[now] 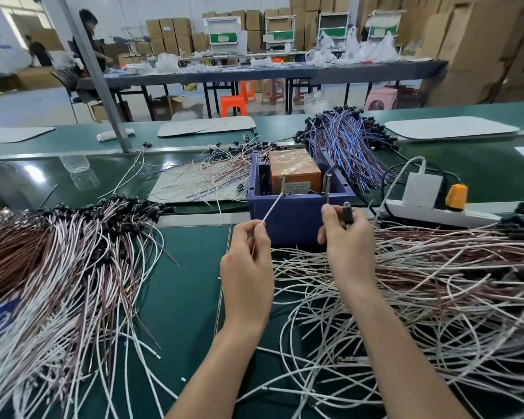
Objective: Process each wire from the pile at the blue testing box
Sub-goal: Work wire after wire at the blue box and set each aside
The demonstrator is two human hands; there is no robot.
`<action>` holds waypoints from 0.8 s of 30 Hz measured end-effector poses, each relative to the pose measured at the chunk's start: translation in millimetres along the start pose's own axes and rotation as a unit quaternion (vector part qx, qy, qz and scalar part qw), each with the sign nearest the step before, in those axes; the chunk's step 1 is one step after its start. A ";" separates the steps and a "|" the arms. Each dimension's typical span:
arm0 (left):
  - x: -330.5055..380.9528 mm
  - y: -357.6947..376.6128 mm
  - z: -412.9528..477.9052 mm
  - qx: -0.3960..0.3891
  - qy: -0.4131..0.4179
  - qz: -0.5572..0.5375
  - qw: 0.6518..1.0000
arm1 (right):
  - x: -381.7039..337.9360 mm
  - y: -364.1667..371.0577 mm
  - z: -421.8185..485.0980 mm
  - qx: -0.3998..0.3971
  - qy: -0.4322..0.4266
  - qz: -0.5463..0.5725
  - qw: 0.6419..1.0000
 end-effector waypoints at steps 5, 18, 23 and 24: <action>-3.2 -1.4 0.4 0.005 -0.004 0.009 1.000 | 1.7 -1.7 0.9 0.006 0.003 0.000 1.000; -4.2 2.4 0.7 -0.013 -0.007 0.012 1.000 | 3.3 -0.1 1.6 -0.002 0.006 0.004 1.000; -2.9 1.9 0.4 -0.012 0.000 0.017 1.000 | 2.7 0.2 1.3 -0.004 0.006 0.002 1.000; -2.7 2.2 0.3 -0.013 0.000 0.017 1.000 | 2.6 0.0 1.4 -0.003 0.007 0.003 1.000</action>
Point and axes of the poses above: each hand's wrist, its own z-axis towards the middle knuckle, its own y-axis out of the palm, x = y × z, the point moved 10 cm from there along z, towards the middle knuckle, and after that the axes turned 6 degrees about y, right-handed, at the moved point
